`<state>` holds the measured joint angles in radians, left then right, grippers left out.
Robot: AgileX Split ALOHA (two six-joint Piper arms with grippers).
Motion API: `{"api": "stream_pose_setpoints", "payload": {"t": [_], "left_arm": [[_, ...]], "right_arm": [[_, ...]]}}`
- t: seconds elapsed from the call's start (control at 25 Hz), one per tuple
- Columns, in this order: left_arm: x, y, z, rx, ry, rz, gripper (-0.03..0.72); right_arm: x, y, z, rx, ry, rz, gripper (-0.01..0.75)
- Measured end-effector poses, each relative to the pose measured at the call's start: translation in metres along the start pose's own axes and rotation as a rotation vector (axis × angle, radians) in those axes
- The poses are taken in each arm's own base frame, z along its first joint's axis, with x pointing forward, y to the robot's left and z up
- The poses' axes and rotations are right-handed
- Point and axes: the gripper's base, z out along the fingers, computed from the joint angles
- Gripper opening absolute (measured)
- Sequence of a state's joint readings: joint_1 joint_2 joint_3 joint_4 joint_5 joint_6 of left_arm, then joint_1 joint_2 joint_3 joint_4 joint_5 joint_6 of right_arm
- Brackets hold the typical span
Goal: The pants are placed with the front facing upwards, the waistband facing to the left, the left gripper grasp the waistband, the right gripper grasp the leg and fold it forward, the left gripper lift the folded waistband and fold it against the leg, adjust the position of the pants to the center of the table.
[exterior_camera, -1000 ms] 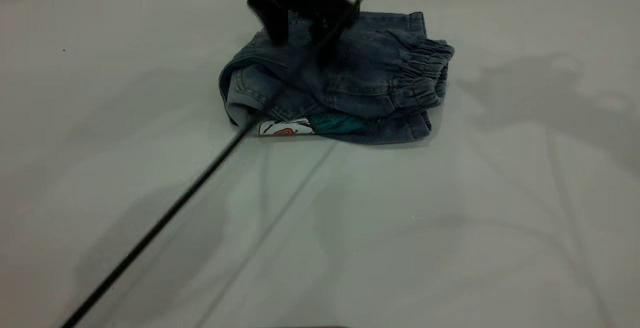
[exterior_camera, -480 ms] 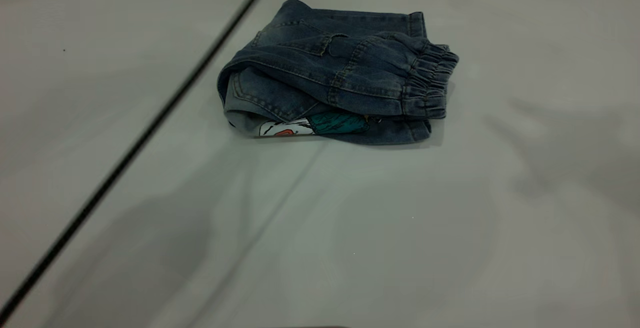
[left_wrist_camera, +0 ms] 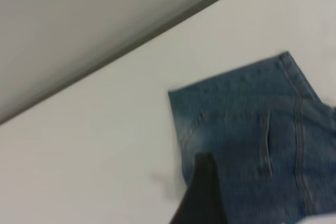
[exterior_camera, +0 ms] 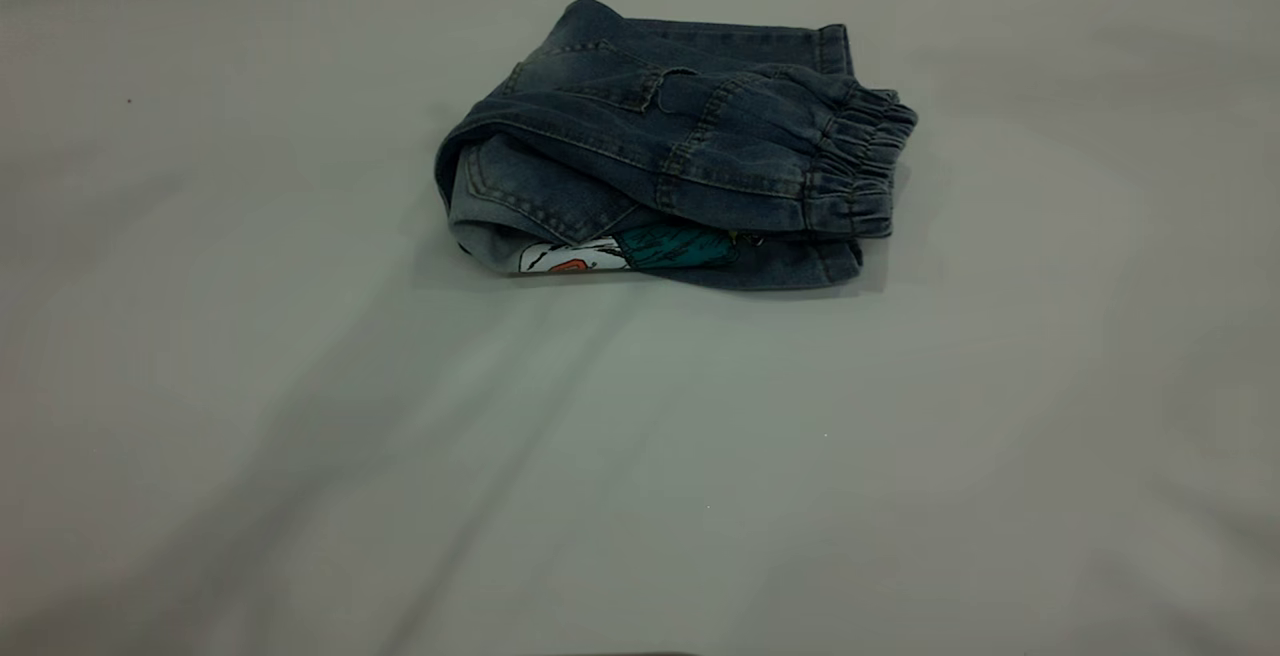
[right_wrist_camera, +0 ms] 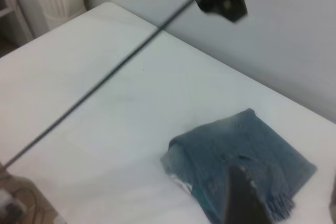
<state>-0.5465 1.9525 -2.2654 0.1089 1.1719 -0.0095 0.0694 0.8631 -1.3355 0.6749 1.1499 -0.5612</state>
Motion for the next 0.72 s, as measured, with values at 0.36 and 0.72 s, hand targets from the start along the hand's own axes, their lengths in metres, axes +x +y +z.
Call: {"api": "stream_pose_setpoints", "payload": {"t": [0.36,0.72], "left_arm": [[0.077,0.007,-0.1,0.003,0.076,0.004,0.571],[0.192,0.008,-0.171,0.037,0.098,-0.009,0.571]], "right_arm": [[0.033,0.04,-0.072,0.203,-0.001,0.064,0.452],[0.099,0.056,-0.091,0.333,-0.018,0.174,0.456]]}}
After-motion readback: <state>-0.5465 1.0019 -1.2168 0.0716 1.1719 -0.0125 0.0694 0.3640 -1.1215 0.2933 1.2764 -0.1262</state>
